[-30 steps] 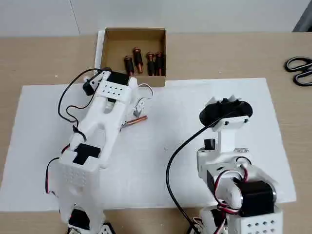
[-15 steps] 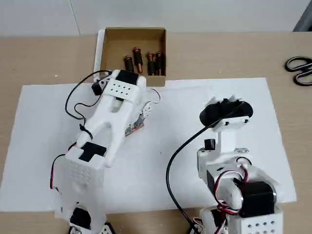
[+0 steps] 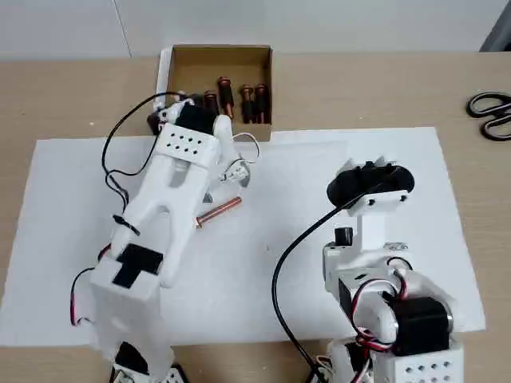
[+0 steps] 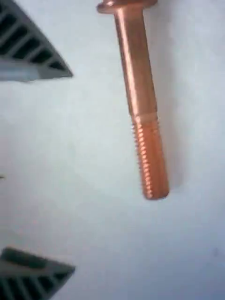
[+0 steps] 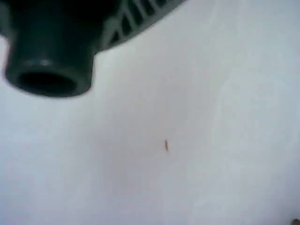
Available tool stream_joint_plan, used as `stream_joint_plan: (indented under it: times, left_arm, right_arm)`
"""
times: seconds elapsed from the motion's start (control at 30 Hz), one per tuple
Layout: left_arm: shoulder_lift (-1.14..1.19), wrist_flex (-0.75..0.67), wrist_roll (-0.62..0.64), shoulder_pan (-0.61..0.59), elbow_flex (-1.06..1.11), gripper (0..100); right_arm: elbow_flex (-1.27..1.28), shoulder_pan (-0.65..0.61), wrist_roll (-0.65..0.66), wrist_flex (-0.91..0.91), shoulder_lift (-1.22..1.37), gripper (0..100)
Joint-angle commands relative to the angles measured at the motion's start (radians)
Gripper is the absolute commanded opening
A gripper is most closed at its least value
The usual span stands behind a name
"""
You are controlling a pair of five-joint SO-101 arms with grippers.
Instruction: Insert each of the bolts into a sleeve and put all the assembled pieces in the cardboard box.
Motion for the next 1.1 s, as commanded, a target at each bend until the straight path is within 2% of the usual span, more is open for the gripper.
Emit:
stream_joint_plan:
  times: [0.0,0.4,0.63,1.07]
  left_arm:
    - [-0.084,0.023,-0.101,-0.006,-0.035,25]
    - [-0.081,0.023,-0.617,-0.117,0.024,25]
    - [-0.081,0.021,-1.043,-0.120,0.165,25]
    - [-0.063,0.003,-1.137,-0.121,0.173,25]
  right_arm:
    - [-0.005,0.002,-0.011,0.001,-0.005,0.2]
    - [-0.005,0.002,-0.009,-0.001,-0.002,0.2]
    - [0.003,0.002,-0.009,-0.008,-0.002,0.2]
    - [0.003,0.002,-0.011,-0.008,-0.002,0.2]
